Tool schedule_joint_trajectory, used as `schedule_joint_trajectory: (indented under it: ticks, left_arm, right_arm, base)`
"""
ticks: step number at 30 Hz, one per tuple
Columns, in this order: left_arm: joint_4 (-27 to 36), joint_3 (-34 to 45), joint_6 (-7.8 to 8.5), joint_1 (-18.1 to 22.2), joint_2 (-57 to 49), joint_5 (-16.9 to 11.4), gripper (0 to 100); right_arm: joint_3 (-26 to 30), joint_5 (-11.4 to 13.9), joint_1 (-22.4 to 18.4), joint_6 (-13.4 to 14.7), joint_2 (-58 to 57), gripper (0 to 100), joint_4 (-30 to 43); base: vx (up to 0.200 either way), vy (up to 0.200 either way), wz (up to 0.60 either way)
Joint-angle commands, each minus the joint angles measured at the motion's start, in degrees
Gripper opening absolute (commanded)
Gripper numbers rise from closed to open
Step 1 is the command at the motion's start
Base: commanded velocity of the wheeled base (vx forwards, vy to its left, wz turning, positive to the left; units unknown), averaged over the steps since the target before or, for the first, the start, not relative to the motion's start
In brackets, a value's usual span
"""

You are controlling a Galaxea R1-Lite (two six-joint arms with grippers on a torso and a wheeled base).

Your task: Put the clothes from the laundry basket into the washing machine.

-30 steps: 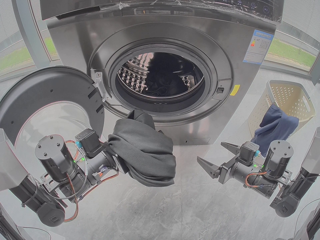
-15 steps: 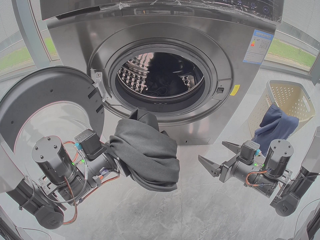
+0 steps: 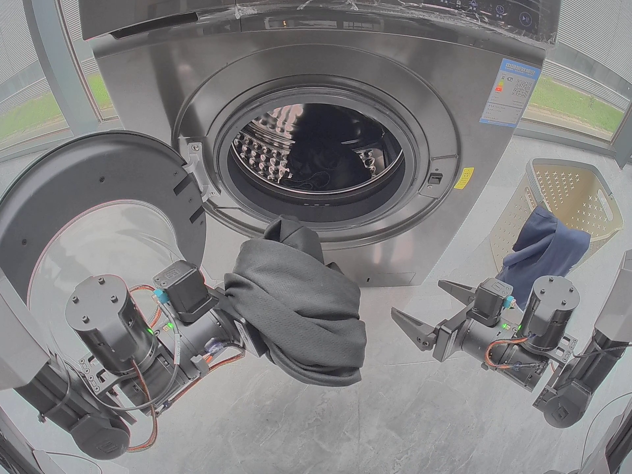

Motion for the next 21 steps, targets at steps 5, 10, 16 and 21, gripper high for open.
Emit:
schedule_joint_trajectory:
  ticks: [5,10,16,21]
  left_arm:
    - [0.0,0.1,0.01,-0.2,0.7,-0.2,0]
    - [0.0,0.1,0.18,-0.3,1.1,-0.3,0]
    - [0.0,-0.1,0.01,0.0,1.2,-0.3,0]
    - [0.0,-0.3,0.27,0.2,1.8,-0.2,0]
  right_arm:
    - [0.1,0.0,0.5,0.0,0.2,100,0.0]
    - [0.1,0.0,0.7,0.3,0.6,100,0.0]
    - [0.1,0.0,0.7,0.2,0.6,100,0.0]
    - [0.2,0.0,0.8,0.3,0.6,100,0.0]
  base:
    - [0.08,0.0,0.0]
    - [0.0,0.0,0.0]
    - [0.067,0.0,0.0]
    - [0.2,0.0,0.0]
